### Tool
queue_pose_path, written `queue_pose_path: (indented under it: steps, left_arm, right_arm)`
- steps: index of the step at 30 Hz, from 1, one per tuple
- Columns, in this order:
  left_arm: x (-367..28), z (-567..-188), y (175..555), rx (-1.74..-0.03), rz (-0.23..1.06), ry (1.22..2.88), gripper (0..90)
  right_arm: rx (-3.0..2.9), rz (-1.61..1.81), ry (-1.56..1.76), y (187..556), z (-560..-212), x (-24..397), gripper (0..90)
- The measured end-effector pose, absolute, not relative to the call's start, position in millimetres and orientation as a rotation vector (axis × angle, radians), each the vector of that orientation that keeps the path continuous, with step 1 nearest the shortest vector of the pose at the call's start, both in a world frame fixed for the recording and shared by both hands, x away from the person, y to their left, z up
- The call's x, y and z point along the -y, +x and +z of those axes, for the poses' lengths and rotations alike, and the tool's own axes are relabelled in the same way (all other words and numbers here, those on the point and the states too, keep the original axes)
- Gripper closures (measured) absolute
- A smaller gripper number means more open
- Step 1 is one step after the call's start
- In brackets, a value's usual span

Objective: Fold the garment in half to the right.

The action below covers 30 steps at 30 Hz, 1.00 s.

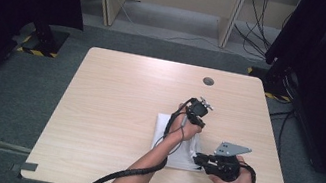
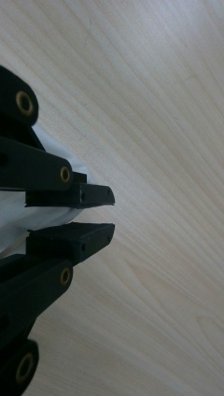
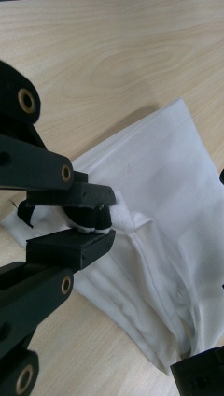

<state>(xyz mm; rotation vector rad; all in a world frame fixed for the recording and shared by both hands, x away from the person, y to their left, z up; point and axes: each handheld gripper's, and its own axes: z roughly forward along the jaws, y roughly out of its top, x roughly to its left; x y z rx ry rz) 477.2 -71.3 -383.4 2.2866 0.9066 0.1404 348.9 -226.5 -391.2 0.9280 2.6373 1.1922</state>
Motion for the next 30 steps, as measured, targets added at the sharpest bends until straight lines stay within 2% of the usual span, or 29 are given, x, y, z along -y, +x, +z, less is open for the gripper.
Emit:
queue_pose_path:
  steps: [30]
  left_arm:
    - [79.8, -382.6, 477.0, -0.891, 0.14, 2.292, 77.8]
  right_arm:
    - [-2.632, 1.175, 0.956, 348.3, -392.0, 235.2, 75.2]
